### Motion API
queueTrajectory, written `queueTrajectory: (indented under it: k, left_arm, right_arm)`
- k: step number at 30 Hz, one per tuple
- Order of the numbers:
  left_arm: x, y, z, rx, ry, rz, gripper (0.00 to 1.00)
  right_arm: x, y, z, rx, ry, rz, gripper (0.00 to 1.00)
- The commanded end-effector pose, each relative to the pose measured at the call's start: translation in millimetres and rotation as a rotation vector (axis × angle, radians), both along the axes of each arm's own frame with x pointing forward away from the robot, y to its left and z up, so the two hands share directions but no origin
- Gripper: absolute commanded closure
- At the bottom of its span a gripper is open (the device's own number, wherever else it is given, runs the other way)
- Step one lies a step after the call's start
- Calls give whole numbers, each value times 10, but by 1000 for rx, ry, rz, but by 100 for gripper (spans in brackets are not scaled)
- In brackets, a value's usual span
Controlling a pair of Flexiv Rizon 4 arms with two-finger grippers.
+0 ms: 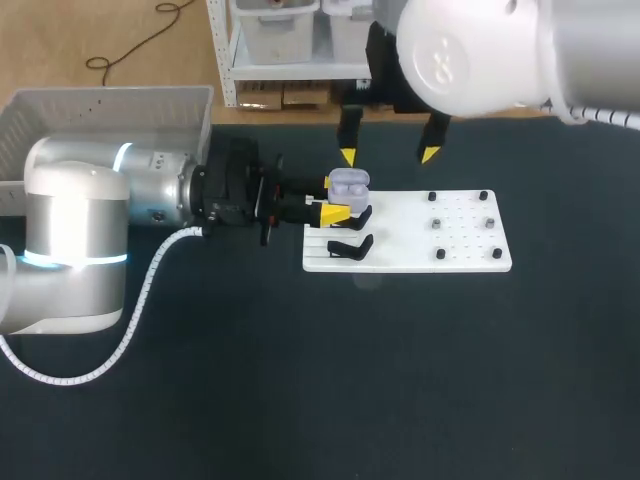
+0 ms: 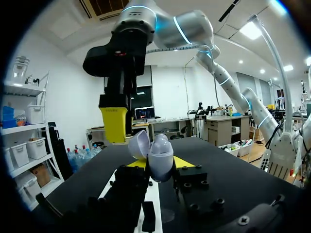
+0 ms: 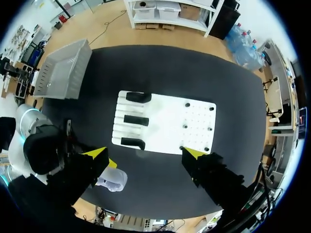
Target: Pick up each earbud case from the left stands, insert the matching earbuds, close the lid, and place the case in the box.
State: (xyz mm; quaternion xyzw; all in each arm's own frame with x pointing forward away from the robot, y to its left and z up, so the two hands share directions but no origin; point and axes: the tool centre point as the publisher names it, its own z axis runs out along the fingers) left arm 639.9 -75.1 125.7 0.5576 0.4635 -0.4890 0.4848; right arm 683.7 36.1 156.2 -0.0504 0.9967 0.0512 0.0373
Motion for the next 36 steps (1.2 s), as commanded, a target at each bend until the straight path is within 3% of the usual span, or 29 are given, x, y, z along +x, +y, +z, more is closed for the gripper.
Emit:
queueTrajectory:
  k: [1, 11, 15, 20, 23, 28, 32, 36]
  left_arm:
    - [-13, -2, -4, -1, -3, 5, 100]
    - [-13, -2, -4, -1, -3, 5, 100]
    - [-13, -2, -4, -1, -3, 5, 100]
    - [-13, -2, -4, -1, -3, 5, 100]
    - [-13, -2, -4, -1, -3, 5, 100]
    - [-35, 20, 48, 8, 11, 12, 100]
    - [-73, 93, 202, 8, 43, 36, 100]
    - [-100, 217, 351, 6, 88, 95, 100]
  right_arm:
    - [-101, -1, -13, 1, -1, 3, 0]
    - [-264, -63, -8, -2, 15, 3, 0]
    - [-282, -77, 80, -2, -33, -3, 0]
    - [-342, -118, 456, 34, -196, 7, 0]
    - [-511, -136, 801, 62, -331, 63, 0]
    - [-844, -199, 1181, 114, -484, 122, 0]
    - [-1069, -227, 1331, 140, -561, 150, 0]
    - [-1145, -241, 1390, 165, -581, 160, 0]
